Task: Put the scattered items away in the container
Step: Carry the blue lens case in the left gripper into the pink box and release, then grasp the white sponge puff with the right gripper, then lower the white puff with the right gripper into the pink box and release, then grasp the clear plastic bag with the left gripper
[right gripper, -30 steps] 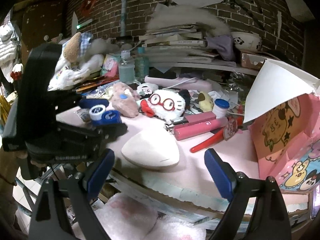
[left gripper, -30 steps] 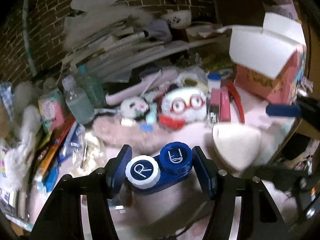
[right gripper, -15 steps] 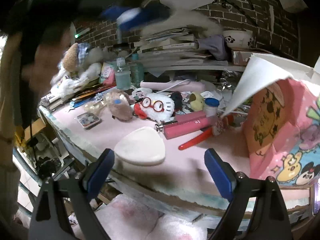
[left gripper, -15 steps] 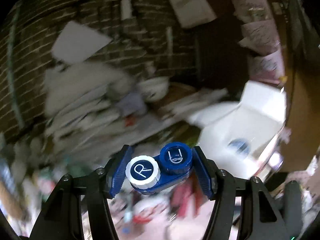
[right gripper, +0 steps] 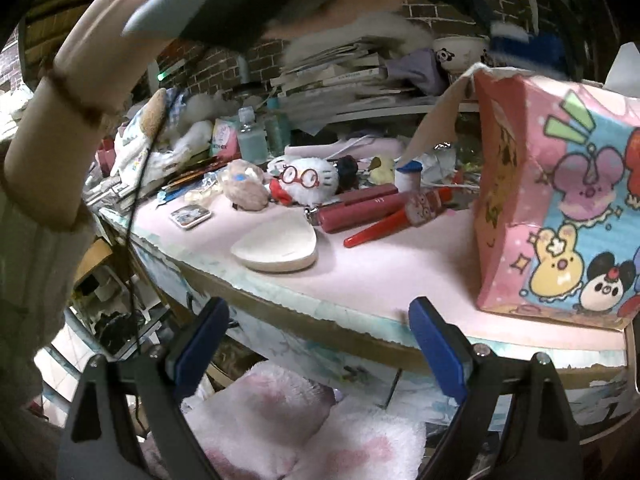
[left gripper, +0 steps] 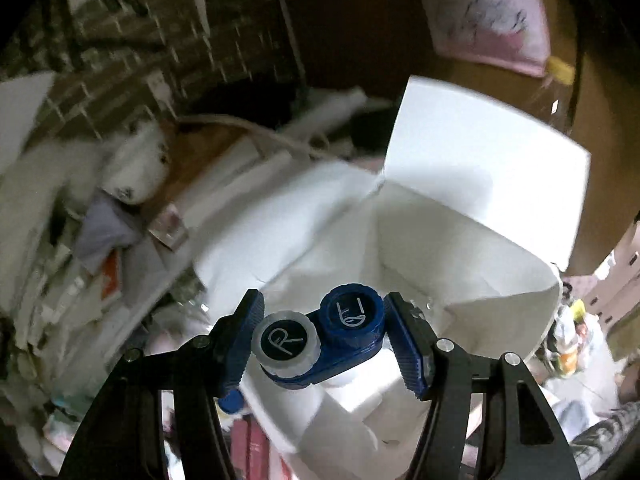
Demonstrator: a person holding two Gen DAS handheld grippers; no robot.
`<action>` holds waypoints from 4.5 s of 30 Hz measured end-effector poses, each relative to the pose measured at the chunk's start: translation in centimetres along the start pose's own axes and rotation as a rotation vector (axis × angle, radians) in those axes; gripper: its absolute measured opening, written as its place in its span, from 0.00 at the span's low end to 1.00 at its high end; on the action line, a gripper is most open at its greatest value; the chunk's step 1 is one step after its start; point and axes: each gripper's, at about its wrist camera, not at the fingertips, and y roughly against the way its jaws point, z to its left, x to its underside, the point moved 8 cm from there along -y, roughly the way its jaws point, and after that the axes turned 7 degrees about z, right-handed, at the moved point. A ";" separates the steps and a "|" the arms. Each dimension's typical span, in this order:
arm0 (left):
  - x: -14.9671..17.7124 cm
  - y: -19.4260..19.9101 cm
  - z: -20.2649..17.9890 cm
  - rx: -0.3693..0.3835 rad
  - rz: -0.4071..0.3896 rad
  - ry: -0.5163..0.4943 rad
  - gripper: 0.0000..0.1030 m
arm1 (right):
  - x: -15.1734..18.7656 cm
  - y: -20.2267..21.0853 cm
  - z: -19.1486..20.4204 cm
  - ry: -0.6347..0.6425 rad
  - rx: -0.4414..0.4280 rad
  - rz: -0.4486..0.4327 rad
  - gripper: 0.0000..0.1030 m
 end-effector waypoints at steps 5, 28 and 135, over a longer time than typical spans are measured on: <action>0.7 -2.3 0.5 -0.009 0.103 0.024 0.56 | -0.6 0.6 -0.1 0.005 0.008 -0.025 0.87; 1.7 3.4 1.5 0.014 -0.101 0.015 0.81 | -1.7 0.3 -0.3 0.014 0.066 -0.054 0.87; 31.4 3.0 20.5 -0.348 -0.126 0.529 0.93 | -17.4 3.9 1.8 0.138 -0.015 0.037 0.81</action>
